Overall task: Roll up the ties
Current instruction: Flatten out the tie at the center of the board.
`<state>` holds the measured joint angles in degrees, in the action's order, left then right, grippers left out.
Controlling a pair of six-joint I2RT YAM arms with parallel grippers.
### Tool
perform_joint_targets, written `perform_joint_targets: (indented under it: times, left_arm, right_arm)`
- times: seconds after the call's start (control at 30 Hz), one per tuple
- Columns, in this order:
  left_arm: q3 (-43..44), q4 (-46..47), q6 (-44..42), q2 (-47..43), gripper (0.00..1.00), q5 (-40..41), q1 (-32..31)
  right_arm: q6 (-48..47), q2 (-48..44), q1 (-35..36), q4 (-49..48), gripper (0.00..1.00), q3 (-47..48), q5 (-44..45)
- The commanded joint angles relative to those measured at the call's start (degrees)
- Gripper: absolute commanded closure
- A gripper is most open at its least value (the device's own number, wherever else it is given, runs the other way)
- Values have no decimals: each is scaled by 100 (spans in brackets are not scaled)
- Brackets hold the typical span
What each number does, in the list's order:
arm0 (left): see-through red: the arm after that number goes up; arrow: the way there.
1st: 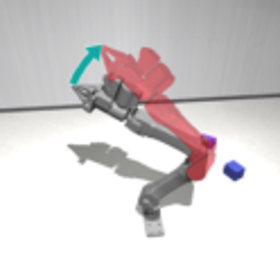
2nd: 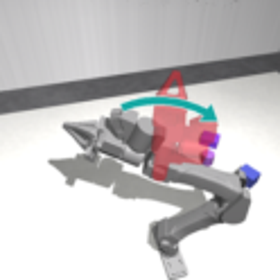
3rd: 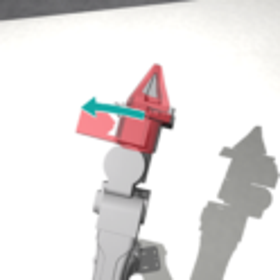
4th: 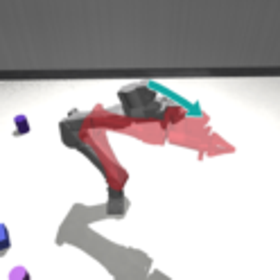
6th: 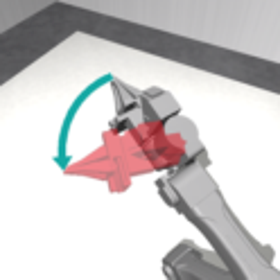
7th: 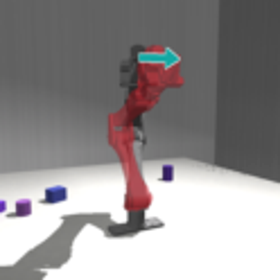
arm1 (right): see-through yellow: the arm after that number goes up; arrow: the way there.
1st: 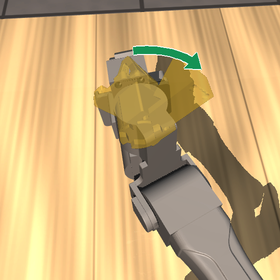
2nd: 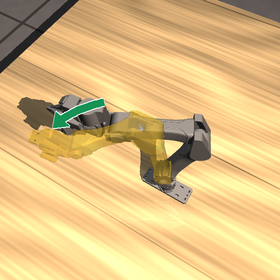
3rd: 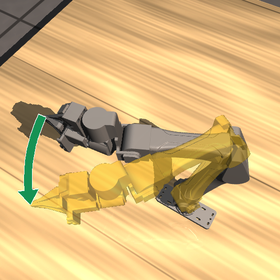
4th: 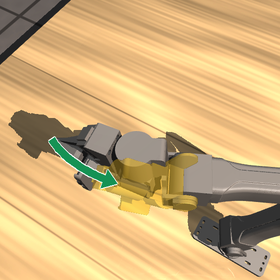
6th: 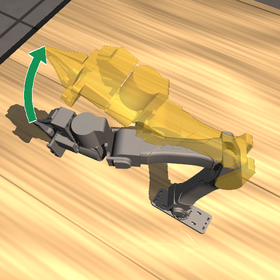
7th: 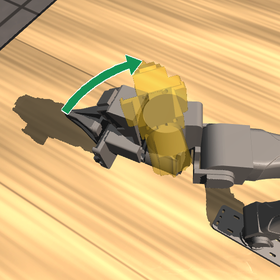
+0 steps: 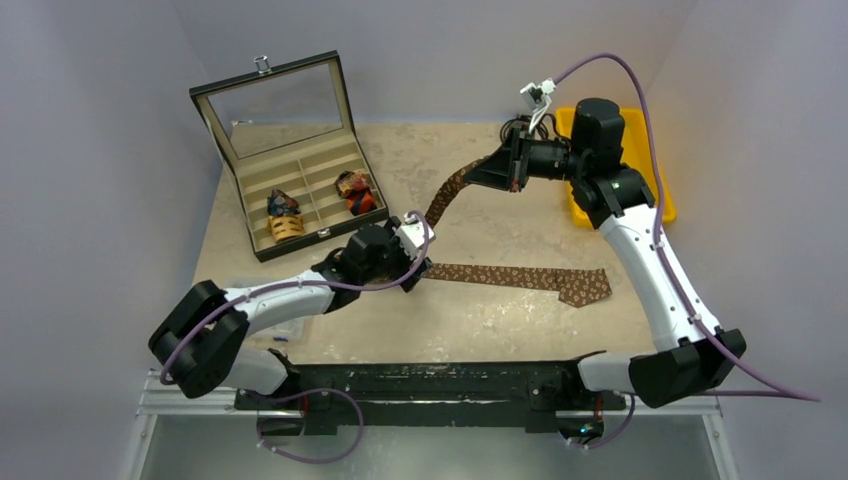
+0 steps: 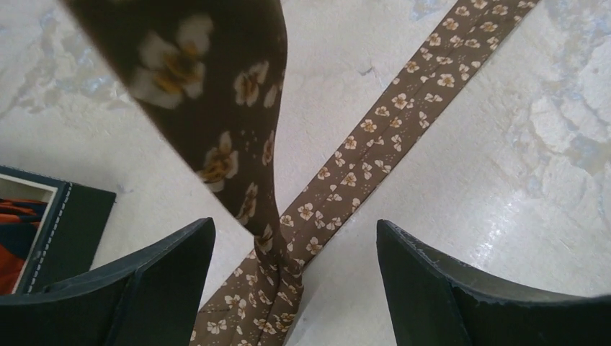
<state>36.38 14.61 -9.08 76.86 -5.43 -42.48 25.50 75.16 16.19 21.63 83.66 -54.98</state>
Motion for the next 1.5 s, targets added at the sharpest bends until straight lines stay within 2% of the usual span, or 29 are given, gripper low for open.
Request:
perform_joint_targets:
  times: [0.0, 0.07, 0.13, 0.17, 0.2, 0.23, 0.27, 0.37, 0.43, 0.47, 0.57, 0.63, 0.73, 0.83, 1.0, 1.07, 1.17, 1.27, 1.3, 1.4, 1.47]
  left_arm:
    - [113, 594, 447, 353, 22, 431, -26]
    - [134, 203, 468, 280, 37, 386, 84]
    - [108, -417, 549, -120, 61, -443, 449]
    - [178, -934, 464, -355, 78, -902, 594]
    - [362, -1685, 243, -643, 89, -1199, 684]
    - [651, -2523, -168, -824, 98, -1535, 817]
    - [794, -3191, -336, -950, 100, -1948, 989]
    - [1556, -5314, -1609, -1110, 100, -3043, 1673]
    - [2034, -6823, -2861, -1023, 100, -3586, 2153]
    - [2330, -7784, -3527, -915, 100, -3612, 2368]
    - [3123, -9482, -5257, -285, 100, -3292, 2934]
    - [3725, -10325, -6133, 372, 100, -2896, 3312]
    - [4664, -11078, -6793, 1445, 100, -2403, 3771]
    - [5250, -11037, -6957, 2208, 100, -2118, 3809]
    - [5983, -10621, -6807, 3316, 96, -1750, 3563]
    - [6350, -10676, -6849, 3621, 88, -1746, 3539]
    - [6393, -10548, -6990, 3588, 75, -1789, 3535]
    - [6336, -10400, -7013, 3310, 65, -2147, 3535]
    - [6353, -10344, -6969, 3191, 63, -2324, 3536]
    - [6356, -9923, -6516, 2746, 60, -3051, 3532]
    - [6303, -9491, -6008, 2377, 36, -3643, 3515]
  right_arm:
    - [-73, 17, -2, 16, 100, 426, -7]
    - [-66, 32, -1, 55, 100, 503, -40]
    - [-37, 44, -67, 99, 100, 555, -15]
    - [6, 45, -175, 114, 100, 575, 20]
    - [84, 42, -288, 75, 100, 548, 8]
    - [138, 55, -378, 53, 100, 532, 33]
    - [163, 65, -488, 75, 100, 525, 84]
    - [95, 98, -667, 313, 100, 442, 417]
    - [-432, 117, -681, 868, 100, 308, 953]
    - [-703, 130, -678, 1132, 100, 166, 1123]
    - [-1430, 150, -674, 1734, 100, -555, 1432]
    - [-1965, 221, -670, 2072, 100, -914, 1491]
    - [-2510, 250, -670, 2183, 100, -1341, 1683]
    - [-2880, 353, -669, 2143, 100, -1673, 2011]
    - [-2965, 637, -661, 2208, 100, -2100, 2272]
    - [-2942, 663, -646, 2059, 100, -2294, 2357]
    - [-2970, 823, -593, 1918, 100, -2425, 2545]
    - [-2917, 1026, -595, 1756, 74, -2468, 2691]
    - [-2932, 1142, -591, 1775, 68, -2418, 2788]
    - [-3009, 1291, -692, 2003, 62, -2154, 3114]
    - [-3225, 1232, -879, 2266, 57, -1938, 3340]
